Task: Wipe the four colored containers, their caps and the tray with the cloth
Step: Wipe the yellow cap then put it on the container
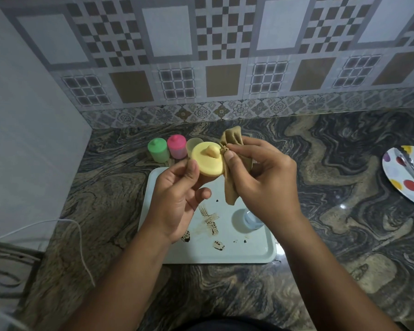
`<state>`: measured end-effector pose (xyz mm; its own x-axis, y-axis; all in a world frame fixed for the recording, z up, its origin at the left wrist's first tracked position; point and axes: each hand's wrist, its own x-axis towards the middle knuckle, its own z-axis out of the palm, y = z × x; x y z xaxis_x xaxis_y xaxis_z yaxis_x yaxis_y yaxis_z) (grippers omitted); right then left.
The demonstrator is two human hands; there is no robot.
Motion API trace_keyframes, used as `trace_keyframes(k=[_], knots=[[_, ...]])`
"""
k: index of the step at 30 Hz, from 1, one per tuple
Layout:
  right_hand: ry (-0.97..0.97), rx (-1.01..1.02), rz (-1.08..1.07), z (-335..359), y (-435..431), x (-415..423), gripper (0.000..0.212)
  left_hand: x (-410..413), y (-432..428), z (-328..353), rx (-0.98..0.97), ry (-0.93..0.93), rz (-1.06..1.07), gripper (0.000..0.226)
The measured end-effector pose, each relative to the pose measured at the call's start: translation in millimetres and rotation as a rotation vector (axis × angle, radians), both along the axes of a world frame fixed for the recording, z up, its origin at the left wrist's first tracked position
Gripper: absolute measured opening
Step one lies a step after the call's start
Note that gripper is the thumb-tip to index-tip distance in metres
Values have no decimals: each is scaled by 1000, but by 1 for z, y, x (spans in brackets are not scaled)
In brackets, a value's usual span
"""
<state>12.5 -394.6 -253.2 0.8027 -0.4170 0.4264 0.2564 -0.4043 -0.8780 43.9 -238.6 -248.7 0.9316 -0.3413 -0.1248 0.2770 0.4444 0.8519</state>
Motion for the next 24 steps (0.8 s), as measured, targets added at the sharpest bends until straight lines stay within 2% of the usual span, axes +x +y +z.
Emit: trace_keyframes(k=[3,5,8,10,13,17,20,22,24], knots=[[9,10,29,0,3,-1,12,3,-2,-2,-5,51,33,26],[11,18,36,-2,5,-2,12,5,-5,-1,-18,65,48,39],[1,25,27,-2,7,-1,13,3,-5,0,-43,2,19,50],[-17,18,26,1,6,-2,12,1,-5,1,-3,-44,-1,40],[-14,15,25,5,6,-2,11,0,-4,6,10,13,5,23],[-1,6,21,3,7,-2,13,3,-4,7,-12,91,27,29],[2,18,24,2,9,-3,14,3,-4,5,-60,91,-8,48],[-18,15,27,4,9,-4,14,0,-2,5,-98,40,-49,44],[-21,4,19,8,8,-3,14,-1,-1,5,-65,3,-48,30]])
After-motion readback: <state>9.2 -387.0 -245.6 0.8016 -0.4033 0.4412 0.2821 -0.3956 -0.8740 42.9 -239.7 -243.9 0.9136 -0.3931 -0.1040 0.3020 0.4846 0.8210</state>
